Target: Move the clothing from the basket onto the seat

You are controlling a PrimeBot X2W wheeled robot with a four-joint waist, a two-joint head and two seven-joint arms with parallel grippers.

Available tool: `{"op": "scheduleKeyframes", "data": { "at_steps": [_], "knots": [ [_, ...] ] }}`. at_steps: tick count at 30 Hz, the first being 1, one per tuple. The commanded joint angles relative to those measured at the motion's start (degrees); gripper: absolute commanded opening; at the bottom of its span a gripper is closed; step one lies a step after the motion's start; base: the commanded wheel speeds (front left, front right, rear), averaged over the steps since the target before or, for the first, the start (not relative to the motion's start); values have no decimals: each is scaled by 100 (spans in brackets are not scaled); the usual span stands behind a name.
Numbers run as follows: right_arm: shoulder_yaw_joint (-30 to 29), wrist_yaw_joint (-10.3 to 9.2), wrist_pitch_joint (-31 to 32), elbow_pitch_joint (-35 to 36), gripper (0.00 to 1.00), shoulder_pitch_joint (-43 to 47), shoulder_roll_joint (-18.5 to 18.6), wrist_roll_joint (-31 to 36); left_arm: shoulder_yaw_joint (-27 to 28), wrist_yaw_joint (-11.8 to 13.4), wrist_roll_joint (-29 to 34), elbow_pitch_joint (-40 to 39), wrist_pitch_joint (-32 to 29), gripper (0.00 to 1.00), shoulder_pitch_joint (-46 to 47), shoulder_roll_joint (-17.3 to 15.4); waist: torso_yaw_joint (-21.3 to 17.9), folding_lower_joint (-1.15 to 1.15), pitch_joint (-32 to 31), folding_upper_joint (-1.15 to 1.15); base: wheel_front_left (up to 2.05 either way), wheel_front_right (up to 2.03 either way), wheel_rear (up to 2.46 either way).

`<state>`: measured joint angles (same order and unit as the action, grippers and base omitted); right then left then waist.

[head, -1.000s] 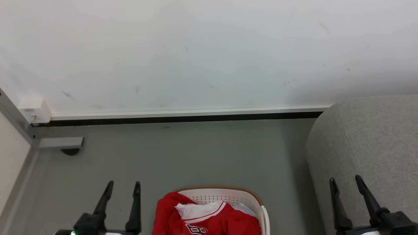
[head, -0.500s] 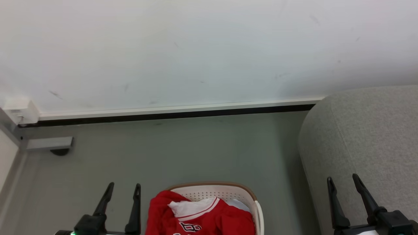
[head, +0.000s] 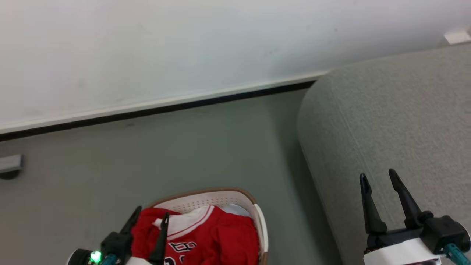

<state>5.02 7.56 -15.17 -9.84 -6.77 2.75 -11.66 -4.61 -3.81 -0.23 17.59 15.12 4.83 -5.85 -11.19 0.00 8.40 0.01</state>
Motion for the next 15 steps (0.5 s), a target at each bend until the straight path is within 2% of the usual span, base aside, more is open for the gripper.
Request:
{"op": "scheduleKeyframes", "data": {
  "at_steps": [1, 5, 9, 15],
  "knots": [
    [44, -13, 2, 58, 100, -137, 24, -122, -116, -77, 122, 352, 5, 100, 242, -126, -398, 0, 371, -1, 0, 0, 0],
    [129, -13, 2, 129, 100, -242, 21, -246, -425, -188, 299, 1289, -119, 100, 729, -266, -667, 0, 659, -1, 0, 0, 0],
    [175, -13, 2, 193, 100, -374, 20, -326, -752, -267, 491, 2145, -574, 100, 1258, -353, -879, 0, 986, -1, 0, 0, 0],
    [195, -14, 2, 334, 100, -563, 20, -420, -1122, -337, 602, 2977, -1139, 100, 1847, -455, -1046, 0, 1434, -1, 0, 0, 0]
  ]
}}
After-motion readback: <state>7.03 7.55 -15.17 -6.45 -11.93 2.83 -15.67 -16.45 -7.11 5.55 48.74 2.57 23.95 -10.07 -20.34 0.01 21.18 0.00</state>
